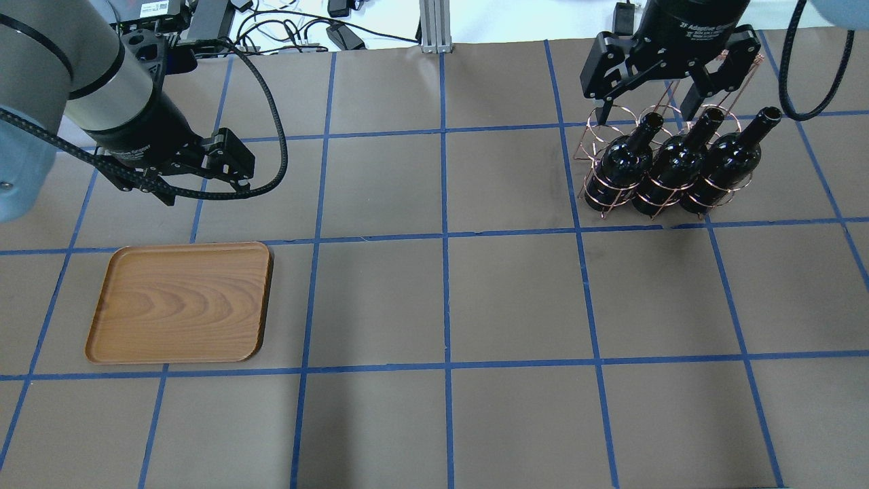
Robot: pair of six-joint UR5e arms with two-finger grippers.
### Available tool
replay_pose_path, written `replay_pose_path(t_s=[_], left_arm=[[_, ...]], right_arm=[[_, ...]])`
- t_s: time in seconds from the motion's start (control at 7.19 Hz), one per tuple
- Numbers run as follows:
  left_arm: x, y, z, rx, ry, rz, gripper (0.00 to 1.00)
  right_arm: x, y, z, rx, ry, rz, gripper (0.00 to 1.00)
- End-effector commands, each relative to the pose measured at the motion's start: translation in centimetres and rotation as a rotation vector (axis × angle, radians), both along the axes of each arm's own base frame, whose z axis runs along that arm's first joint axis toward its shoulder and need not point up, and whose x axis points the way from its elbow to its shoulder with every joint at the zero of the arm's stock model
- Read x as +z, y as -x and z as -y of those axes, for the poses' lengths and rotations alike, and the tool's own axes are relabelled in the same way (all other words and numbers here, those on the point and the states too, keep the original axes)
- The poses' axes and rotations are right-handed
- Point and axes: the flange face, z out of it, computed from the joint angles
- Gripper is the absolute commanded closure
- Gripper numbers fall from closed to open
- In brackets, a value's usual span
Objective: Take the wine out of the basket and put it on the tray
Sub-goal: 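Lower the right gripper over the dark wine bottles in the copper rack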
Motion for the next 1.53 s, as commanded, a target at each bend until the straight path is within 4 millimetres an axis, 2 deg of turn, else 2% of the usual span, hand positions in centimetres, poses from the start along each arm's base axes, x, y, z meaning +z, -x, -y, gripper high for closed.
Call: replay_pose_path(t_s=[0.0,0.14,0.28,0.56,0.83,1.39], left_arm=[[0.0,0.0,0.0,0.001,-0.001,0.001,0.00],[0.0,0.1,0.0,-0.001,-0.001,0.000,0.00],[-0.1,0.0,0.1,0.001,-0.001,0.000,0.00],[-0.1,0.0,0.1,0.001,-0.001,0.001,0.00],[-0.1,0.0,0.1,-0.001,-0.002,0.001,0.00],[0.0,-0.1,0.0,-0.001,-0.001,0.003,0.00]], right_arm=[[-0.1,7.8,1.5,0.032,0.008,0.001,0.01],[-1.7,11.2,2.6,0.022,-0.019,0.012,0.01],[-5.0,12.9,4.5,0.003,-0.015,0.004,0.01],[-9.5,13.5,7.3,-0.006,0.017,-0.001,0.02],[-11.0,13.2,8.0,-0.012,-0.007,0.006,0.10],[-13.1,13.4,8.5,-0.014,-0.036,0.011,0.12]])
